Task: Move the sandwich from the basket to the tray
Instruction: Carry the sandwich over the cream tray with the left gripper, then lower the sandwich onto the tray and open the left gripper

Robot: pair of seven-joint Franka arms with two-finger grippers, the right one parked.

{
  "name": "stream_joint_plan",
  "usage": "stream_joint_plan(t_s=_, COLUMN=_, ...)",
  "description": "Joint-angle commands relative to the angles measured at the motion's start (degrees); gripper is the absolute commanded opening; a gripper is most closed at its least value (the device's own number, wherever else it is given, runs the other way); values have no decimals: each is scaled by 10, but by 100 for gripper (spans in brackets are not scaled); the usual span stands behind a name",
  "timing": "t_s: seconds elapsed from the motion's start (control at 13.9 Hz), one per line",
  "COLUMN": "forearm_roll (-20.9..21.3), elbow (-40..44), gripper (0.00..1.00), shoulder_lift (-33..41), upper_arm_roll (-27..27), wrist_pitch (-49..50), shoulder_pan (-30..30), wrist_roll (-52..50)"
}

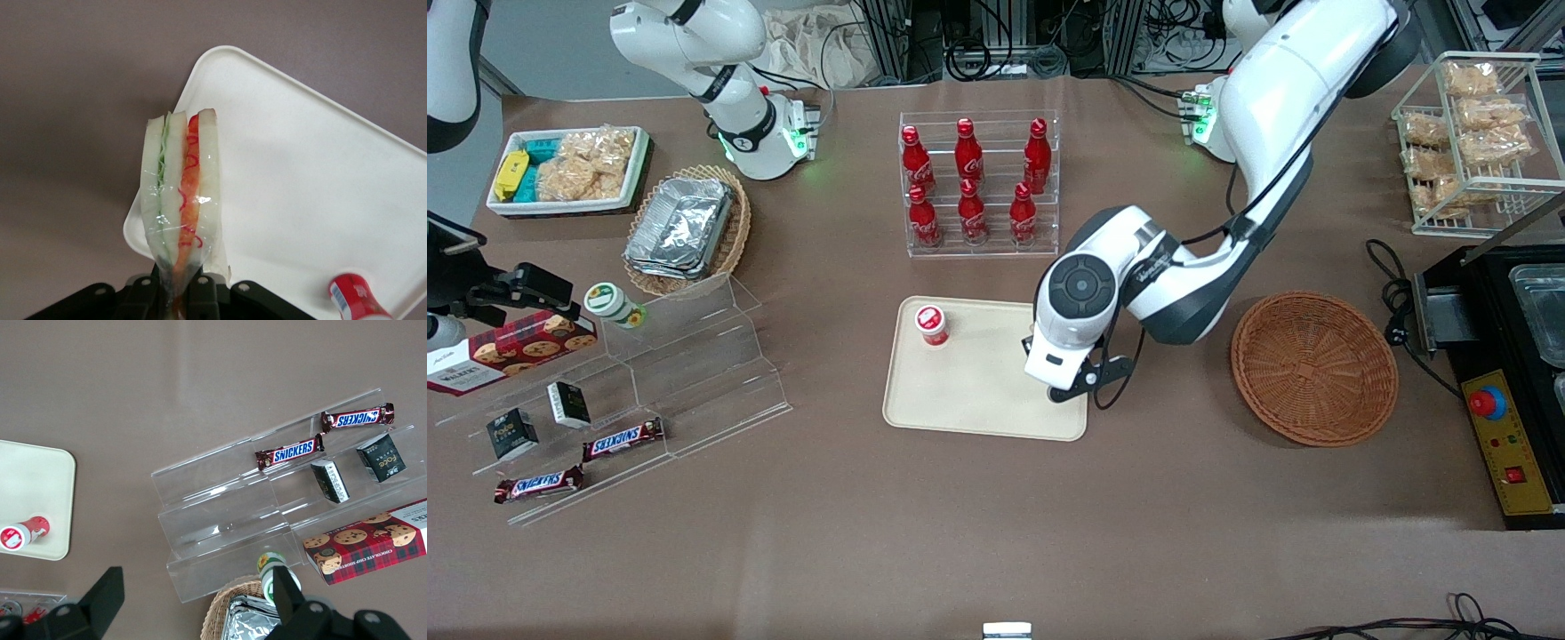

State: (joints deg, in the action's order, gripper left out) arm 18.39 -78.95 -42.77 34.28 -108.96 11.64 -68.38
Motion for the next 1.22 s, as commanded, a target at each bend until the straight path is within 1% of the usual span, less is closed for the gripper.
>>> stream_joint_plan(t_s=0.0, forearm_roll=19, elbow=16, gripper=12, shoulder_lift=-31, upper_arm_roll=0, wrist_pitch=-29, shoulder_pan=4, wrist_roll=-16)
stream_joint_plan(t_s=0.29, forearm_roll=25, elbow=16, gripper=13, shoulder_lift=-57, upper_arm_roll=-25, wrist_pitch=-61, shoulder_pan=19, wrist_roll=-15)
stream_joint_plan(t_s=0.58, forearm_roll=31, elbow=16, gripper=14, shoulder_lift=-72, upper_arm_roll=-27, wrist_pitch=-71, shoulder_pan=21, wrist_roll=-17)
stream_joint_plan(t_s=0.72, forearm_roll=31, elbow=16, gripper=16, shoulder_lift=-76, upper_arm_roll=-28, wrist_pitch=-71, shoulder_pan=24, wrist_roll=-18)
stream_joint_plan(t_s=0.79, forearm_roll=31, elbow=17, gripper=21, shoulder_lift=-77, upper_arm_roll=-27, wrist_pitch=-71, shoulder_pan=24, wrist_roll=-18)
stream_joint_plan(t_s=0.86, forearm_roll=31, elbow=17, gripper=28, shoulder_lift=-77, upper_arm_roll=-28, wrist_pitch=-71, shoulder_pan=24, wrist_roll=-18)
stream_joint_plan(t_s=0.94, forearm_roll=31, elbow=17, gripper=38, shoulder_lift=-77, upper_arm_roll=-28, wrist_pitch=-75, shoulder_pan=24, wrist_roll=-18)
stream_joint_plan(t_s=1.08, forearm_roll=31, elbow=17, gripper=53, shoulder_lift=-77, upper_arm_roll=-28, wrist_pitch=-79, shoulder_pan=24, wrist_roll=-18)
stream_joint_plan(t_s=1.15, forearm_roll=30, elbow=17, gripper=62, shoulder_lift=-76, upper_arm_roll=-28, wrist_pitch=-79, shoulder_pan=23, wrist_roll=-18)
